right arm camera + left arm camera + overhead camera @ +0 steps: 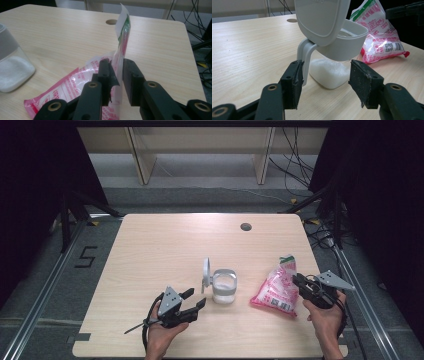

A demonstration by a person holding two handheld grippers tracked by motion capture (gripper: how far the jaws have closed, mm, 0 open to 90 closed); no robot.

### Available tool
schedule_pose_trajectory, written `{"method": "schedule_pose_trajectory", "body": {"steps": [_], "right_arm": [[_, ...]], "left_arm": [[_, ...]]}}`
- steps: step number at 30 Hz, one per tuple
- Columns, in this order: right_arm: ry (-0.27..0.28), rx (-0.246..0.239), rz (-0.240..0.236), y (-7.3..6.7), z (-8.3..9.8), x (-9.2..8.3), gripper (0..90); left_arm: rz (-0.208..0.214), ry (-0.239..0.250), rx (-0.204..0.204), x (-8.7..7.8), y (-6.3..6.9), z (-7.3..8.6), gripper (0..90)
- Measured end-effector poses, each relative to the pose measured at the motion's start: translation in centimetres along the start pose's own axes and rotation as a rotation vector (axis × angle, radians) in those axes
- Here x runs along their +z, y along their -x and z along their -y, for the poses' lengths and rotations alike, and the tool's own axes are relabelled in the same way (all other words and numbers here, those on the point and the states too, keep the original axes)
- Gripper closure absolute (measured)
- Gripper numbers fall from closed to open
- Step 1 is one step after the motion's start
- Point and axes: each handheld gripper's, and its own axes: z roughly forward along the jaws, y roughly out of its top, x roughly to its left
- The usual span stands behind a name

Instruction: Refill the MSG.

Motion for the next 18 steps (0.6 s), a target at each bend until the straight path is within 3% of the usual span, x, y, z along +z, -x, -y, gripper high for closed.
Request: {"method": "schedule_pose_trajectory", "body": {"steps": [3, 4, 6, 8, 12, 17, 18], "right_arm": [[0.018, 0.011, -0.003, 0.2, 0.0, -0.1, 75.3], [0.004, 0.016, 0.005, 0.2, 0.0, -0.3, 74.7], [0.029, 0.043, 0.016, 0.0, -0.1, -0.3, 71.1], [0.024, 0.028, 0.032, -0.2, -0.2, -0.5, 68.7], [0.024, -0.010, 0.030, -0.7, -0.3, -0.6, 65.4], [0.038, -0.006, 0.019, -1.7, -0.4, -0.4, 54.3], [0.033, -0.042, 0.022, -1.7, -0.4, -0.4, 53.4]], "left_arm": [[0.006, 0.004, 0.014, 0.0, -0.2, -0.1, 43.6], [-0.005, 0.008, -0.012, 0.0, -0.2, -0.1, 43.7], [-0.007, 0.010, -0.006, 0.0, -0.3, -0.1, 43.8], [0.000, 0.010, 0.019, 0.0, -0.5, -0.1, 44.1], [-0.002, 0.013, 0.000, 0.1, -0.6, 0.0, 44.9], [-0.009, 0.016, 0.002, 0.1, -0.9, -0.1, 48.3], [-0.004, 0.021, 0.003, 0.2, -0.9, -0.1, 49.6]]}}
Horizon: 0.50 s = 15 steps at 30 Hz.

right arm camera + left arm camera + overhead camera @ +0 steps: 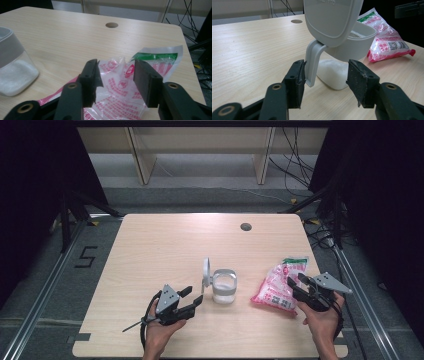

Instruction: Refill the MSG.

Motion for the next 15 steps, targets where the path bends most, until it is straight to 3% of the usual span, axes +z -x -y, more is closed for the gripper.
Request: {"method": "schedule_pose_trajectory", "body": {"steps": [1, 4, 6, 7, 8, 9, 10, 12, 13, 15], "right_arm": [[-0.024, 0.037, 0.005, -0.6, 0.0, -0.2, 52.8], [-0.008, -0.010, -0.016, -1.2, 0.0, -0.3, 49.9], [0.002, 0.008, -0.025, -2.0, 0.1, -0.3, 47.8], [0.001, -0.040, -0.046, -2.1, 0.2, -0.3, 47.5], [-0.005, -0.036, -0.050, -2.5, 0.3, -0.4, 47.5], [-0.012, -0.031, -0.062, -3.1, 0.5, -0.5, 47.0], [-0.007, -0.056, -0.080, -3.1, 0.4, -0.4, 46.5], [-0.009, -0.041, -0.090, -3.8, 0.6, -0.4, 46.1], [-0.016, -0.078, -0.097, -3.9, 0.7, -0.4, 45.9], [-0.026, -0.092, -0.113, -4.2, 0.8, -0.3, 45.8]], "left_arm": [[0.002, 0.001, 0.003, 0.0, 0.0, -0.1, 50.8], [-0.009, -0.002, 0.020, 0.1, -0.4, -0.2, 53.7], [-0.012, -0.006, 0.053, 0.0, -0.6, -0.4, 56.1], [-0.019, -0.014, 0.063, 0.0, -0.7, -0.6, 57.8], [-0.018, -0.015, 0.072, -0.1, -0.8, -0.7, 59.4], [-0.021, -0.009, 0.041, 0.0, -0.6, -0.7, 61.6], [-0.014, -0.007, 0.062, 0.0, -0.8, -0.9, 64.2], [-0.027, -0.008, 0.065, -0.1, -0.7, -1.2, 68.6], [-0.025, -0.005, 0.072, -0.1, -0.7, -1.2, 71.5], [-0.019, -0.009, 0.078, -0.1, -0.7, -1.4, 75.2]]}}
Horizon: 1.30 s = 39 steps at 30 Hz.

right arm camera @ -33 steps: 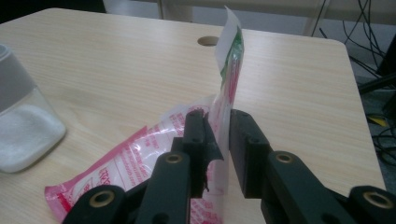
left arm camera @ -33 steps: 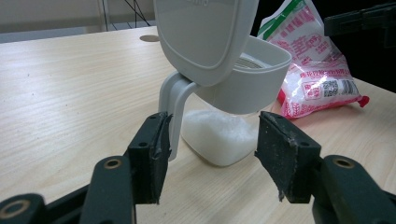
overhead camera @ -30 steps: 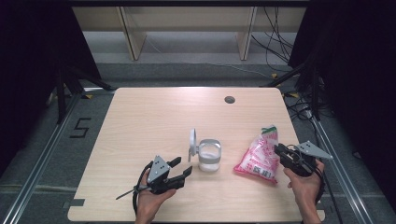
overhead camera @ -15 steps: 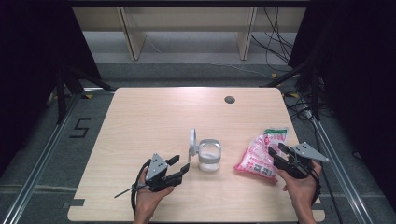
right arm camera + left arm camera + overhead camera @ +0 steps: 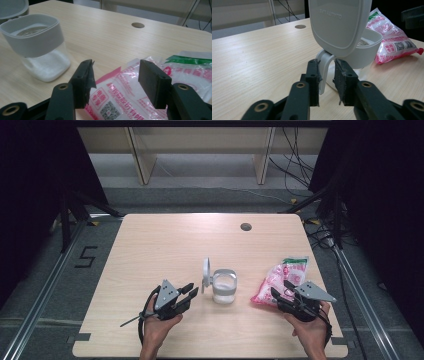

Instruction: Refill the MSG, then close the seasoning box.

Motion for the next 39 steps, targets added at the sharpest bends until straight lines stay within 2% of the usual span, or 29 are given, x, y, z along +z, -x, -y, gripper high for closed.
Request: {"method": "schedule_pose_trajectory", "body": {"steps": [2, 4, 5, 6, 8, 9, 10, 12, 13, 14, 15, 16, 17, 18, 20, 21, 22, 23, 24, 26, 28, 29, 30, 31, 33, 34, 35, 37, 39], "right_arm": [[0.016, 0.019, -0.013, -0.5, 0.1, 0.2, 45.7], [0.006, -0.006, -0.018, -0.7, 0.2, 0.0, 45.7], [0.018, -0.010, -0.022, -0.8, 0.1, 0.0, 45.7], [-0.007, 0.034, -0.029, -1.3, 0.2, -0.1, 45.7], [0.005, -0.019, -0.034, -1.2, 0.3, 0.0, 45.7], [-0.018, 0.007, -0.040, -1.5, 0.4, -0.2, 45.7], [-0.005, -0.024, -0.054, -1.4, 0.4, 0.0, 45.7], [-0.023, 0.000, -0.046, -1.9, 0.5, -0.2, 45.7], [-0.006, -0.022, -0.065, -1.8, 0.5, 0.0, 45.6], [0.000, -0.013, -0.070, -2.0, 0.5, 0.0, 45.4], [-0.013, -0.030, -0.072, -2.0, 0.5, -0.1, 45.2], [-0.024, 0.004, -0.078, -2.4, 0.6, -0.2, 44.9], [-0.011, -0.011, -0.084, -2.3, 0.6, -0.1, 44.7], [-0.022, -0.025, -0.079, -2.3, 0.6, -0.2, 44.4], [-0.019, -0.024, -0.084, -2.5, 0.6, -0.2, 44.4], [-0.019, -0.037, -0.093, -2.5, 0.7, -0.1, 44.4], [-0.020, -0.049, -0.094, -2.5, 0.7, -0.2, 44.3], [-0.012, -0.015, -0.096, -2.8, 0.7, -0.1, 44.3], [-0.024, -0.037, -0.095, -2.7, 0.7, -0.2, 44.3], [-0.010, -0.033, -0.090, -2.8, 0.8, -0.1, 44.2], [-0.029, -0.042, -0.101, -2.8, 0.8, -0.3, 44.3], [-0.023, -0.016, -0.103, -3.0, 0.8, -0.3, 44.3], [-0.025, -0.040, -0.104, -2.9, 0.9, -0.3, 44.2], [-0.034, -0.019, -0.105, -3.2, 0.9, -0.4, 44.2], [-0.031, -0.036, -0.104, -3.1, 0.9, -0.4, 44.1], [-0.028, -0.022, -0.116, -3.2, 0.9, -0.3, 44.0], [-0.034, -0.045, -0.111, -3.2, 1.0, -0.4, 43.8], [-0.024, -0.036, -0.116, -3.4, 1.0, -0.4, 43.3], [-0.037, -0.039, -0.118, -3.5, 1.1, -0.5, 42.7]], "left_arm": [[-0.003, 0.007, 0.018, -0.1, -0.1, -0.1, 79.1], [-0.003, 0.011, 0.020, -0.1, -0.1, -0.4, 82.9], [-0.004, 0.021, 0.015, -0.1, -0.1, -0.5, 84.1], [-0.011, 0.015, 0.020, -0.2, -0.1, -0.6, 85.6], [-0.006, 0.024, 0.042, -0.2, -0.1, -0.8, 86.9], [-0.011, 0.016, 0.049, -0.3, -0.1, -1.0, 87.2], [-0.009, 0.018, 0.048, -0.3, -0.1, -1.0, 87.3], [-0.007, 0.019, 0.057, -0.3, -0.2, -1.2, 87.9], [-0.003, 0.018, 0.054, -0.2, -0.2, -1.3, 88.3], [-0.003, 0.016, 0.051, -0.2, -0.1, -1.3, 88.5], [-0.002, 0.010, 0.069, -0.3, -0.2, -1.4, 88.8], [0.003, 0.018, 0.071, -0.2, -0.1, -1.5, 89.1], [-0.004, 0.014, 0.071, -0.3, 0.0, -1.6, 89.2], [-0.003, 0.017, 0.079, -0.3, 0.0, -1.8, 89.2], [-0.006, 0.015, 0.084, -0.2, 0.1, -1.9, 89.2], [-0.004, 0.020, 0.125, -0.2, 0.0, -2.1, 89.3], [-0.002, 0.022, 0.130, -0.1, 0.0, -2.2, 89.3], [-0.004, 0.021, 0.137, -0.1, 0.0, -2.3, 89.4], [-0.006, 0.017, 0.139, -0.1, 0.1, -2.4, 89.4], [-0.005, 0.022, 0.135, -0.1, 0.1, -2.5, 89.4], [0.003, 0.033, 0.126, 0.1, 0.1, -2.6, 89.4], [0.007, 0.032, 0.118, 0.1, 0.1, -2.6, 89.4], [0.005, 0.023, 0.127, 0.1, 0.0, -2.7, 89.4], [0.008, 0.027, 0.124, 0.2, -0.1, -2.7, 89.4], [0.010, 0.024, 0.123, 0.3, -0.1, -2.7, 89.4], [0.011, 0.024, 0.118, 0.3, -0.1, -2.7, 89.4], [0.011, 0.024, 0.119, 0.3, -0.1, -2.8, 89.4], [0.008, 0.030, 0.117, 0.2, -0.2, -2.8, 89.4], [0.008, 0.037, 0.113, 0.1, -0.3, -2.9, 89.4]]}}
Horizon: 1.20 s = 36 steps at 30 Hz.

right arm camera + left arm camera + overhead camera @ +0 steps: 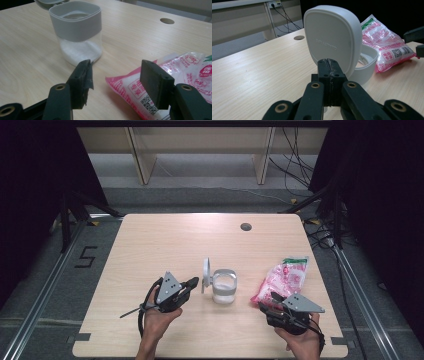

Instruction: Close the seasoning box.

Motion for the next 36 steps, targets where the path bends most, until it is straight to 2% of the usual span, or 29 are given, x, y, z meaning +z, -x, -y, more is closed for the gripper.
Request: {"method": "schedule_pose_trajectory", "body": {"steps": [2, 3, 4, 6, 7, 8, 12, 13, 14, 17, 18, 19, 20, 21, 22, 23, 24, 25, 26, 27, 28, 30, 31, 33, 35, 36], "right_arm": [[-0.008, -0.005, -0.007, -0.1, 0.1, 0.1, 42.0], [-0.005, 0.014, -0.010, -0.4, 0.2, 0.1, 41.8], [-0.021, -0.023, -0.019, -0.2, 0.2, 0.1, 41.7], [-0.017, 0.001, -0.016, -0.6, 0.3, 0.1, 41.4], [-0.024, -0.014, -0.025, -0.6, 0.3, 0.2, 41.3], [-0.028, -0.005, -0.027, -0.7, 0.4, 0.1, 41.1], [-0.019, -0.029, -0.050, -0.8, 0.5, 0.4, 40.8], [-0.044, -0.013, -0.045, -1.1, 0.5, 0.2, 40.8], [-0.032, -0.026, -0.046, -1.0, 0.6, 0.3, 40.8], [-0.043, -0.037, -0.055, -1.1, 0.6, 0.2, 40.8], [-0.032, -0.022, -0.049, -1.2, 0.6, 0.2, 40.8], [-0.034, -0.046, -0.063, -1.0, 0.7, 0.2, 40.7], [-0.026, -0.012, -0.057, -1.2, 0.7, 0.2, 40.7], [-0.046, 0.007, -0.052, -1.4, 0.7, 0.1, 40.7], [-0.037, 0.000, -0.058, -1.4, 0.7, 0.2, 40.7], [-0.039, -0.026, -0.071, -1.3, 0.8, 0.2, 40.7], [-0.040, -0.016, -0.067, -1.3, 0.8, 0.2, 40.7], [-0.034, -0.005, -0.073, -1.4, 0.8, 0.2, 40.7], [-0.026, -0.019, -0.077, -1.3, 0.8, 0.2, 40.7], [-0.033, -0.035, -0.078, -1.2, 0.9, 0.2, 40.7], [-0.045, -0.010, -0.067, -1.4, 1.0, 0.1, 40.6], [-0.042, -0.038, -0.057, -1.2, 1.0, 0.0, 40.7], [-0.054, -0.018, -0.061, -1.4, 1.0, -0.1, 40.7], [-0.043, -0.025, -0.072, -1.3, 1.1, 0.0, 40.6], [-0.042, -0.035, -0.068, -1.4, 1.1, -0.1, 40.7], [-0.045, -0.037, -0.071, -1.4, 1.1, -0.1, 40.7]], "left_arm": [[-0.001, 0.004, 0.007, -0.1, -0.2, -0.1, 89.4], [-0.001, 0.005, 0.000, -0.1, -0.2, -0.1, 89.3], [-0.004, 0.004, -0.006, 0.0, -0.2, -0.1, 89.4], [0.002, 0.002, 0.000, 0.0, -0.4, -0.2, 89.3], [0.000, 0.001, -0.004, 0.0, -0.4, -0.2, 89.4], [-0.001, 0.004, -0.003, 0.0, -0.4, -0.3, 89.4], [0.000, 0.005, 0.005, 0.1, -0.4, -0.6, 89.4], [-0.001, 0.007, 0.001, 0.1, -0.3, -0.6, 89.4], [0.002, 0.008, 0.003, 0.1, -0.2, -0.7, 89.4], [0.006, 0.008, 0.004, 0.2, -0.1, -0.8, 89.4], [0.007, 0.008, 0.006, 0.2, -0.1, -0.8, 89.4], [0.006, 0.006, 0.005, 0.2, -0.1, -0.9, 89.3], [0.007, 0.007, 0.012, 0.3, 0.0, -1.0, 89.4], [0.009, -0.006, 0.071, 0.3, -0.4, -1.2, 89.4], [-0.045, -0.003, 0.146, 0.2, -0.8, -1.5, 89.4], [-0.065, -0.002, 0.144, 0.2, -0.8, -1.6, 89.4], [-0.027, -0.005, 0.143, 0.3, -0.7, -1.6, 89.3], [-0.012, -0.002, 0.136, 0.4, -0.6, -1.7, 89.4], [0.003, -0.003, 0.000, 0.5, 0.3, -1.3, 89.3], [0.008, 0.010, -0.005, 0.7, 0.3, -1.3, 89.3], [0.005, 0.013, -0.004, 0.7, 0.4, -1.3, 89.3], [0.005, 0.003, 0.005, 0.7, 0.4, -1.4, 89.3], [0.002, 0.004, 0.010, 0.7, 0.4, -1.4, 89.3], [-0.002, 0.002, 0.025, 0.8, 0.4, -1.5, 89.4], [0.018, 0.001, 0.012, 0.9, 0.5, -1.5, 89.4], [0.013, 0.003, 0.029, 0.9, 0.4, -1.5, 89.3]]}}
